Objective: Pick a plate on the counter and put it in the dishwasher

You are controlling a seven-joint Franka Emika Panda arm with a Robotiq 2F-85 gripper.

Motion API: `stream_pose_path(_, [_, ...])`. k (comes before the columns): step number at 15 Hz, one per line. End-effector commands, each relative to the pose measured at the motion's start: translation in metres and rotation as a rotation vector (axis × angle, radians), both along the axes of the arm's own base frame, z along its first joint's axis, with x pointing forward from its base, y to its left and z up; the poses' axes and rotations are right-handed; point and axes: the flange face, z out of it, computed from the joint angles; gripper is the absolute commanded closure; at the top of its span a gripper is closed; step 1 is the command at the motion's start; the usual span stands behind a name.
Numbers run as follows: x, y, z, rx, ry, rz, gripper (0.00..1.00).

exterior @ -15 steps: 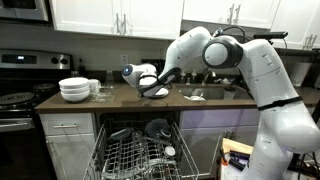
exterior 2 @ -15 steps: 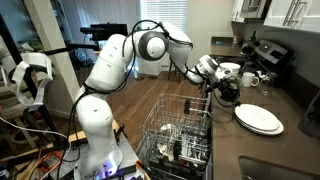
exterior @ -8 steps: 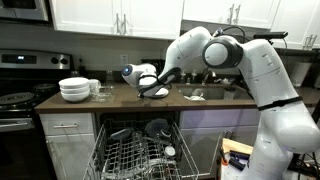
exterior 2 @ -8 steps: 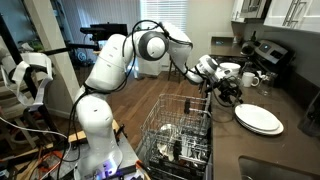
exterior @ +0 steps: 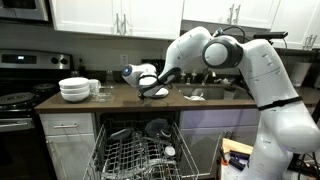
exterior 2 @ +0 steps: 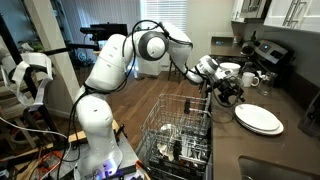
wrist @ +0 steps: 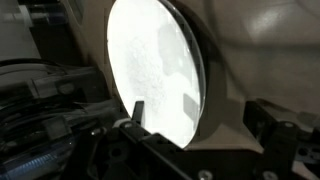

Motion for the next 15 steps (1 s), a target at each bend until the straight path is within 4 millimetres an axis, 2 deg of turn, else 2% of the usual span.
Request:
stream_pose_path(1, [-0.0028,-0.002,0.003,-0.022,0.015,-0.03,0.0])
stream_pose_path(2, [-0.0032,-0.0025,0.0029,-0.026,0.02,-0.033,0.25])
stream_pose_path(3, [-0.0038,-0.0031,0.0028,-0.029,0.023,-0.038,0.27])
stream_pose_path(8, [-0.0036,-0.0051,0.003,-0.041,0.023,-0.036,0.61])
stream_pose_path(11, [-0.0029,-0.0068,0.0026,-0.048,0.023,-0.026,0.77])
stream_pose_path(12, [-0.0023,-0.0078,0.0022,-0.056,0.023,-0.016,0.68])
stream_pose_path(13, [-0.0021,-0.0079,0.0019,-0.06,0.023,-0.012,0.63])
stream_pose_path(14, [-0.0014,-0.008,0.0013,-0.068,0.025,-0.002,0.47])
stream_pose_path(15, [-0.0011,-0.0082,0.0008,-0.073,0.026,0.004,0.41])
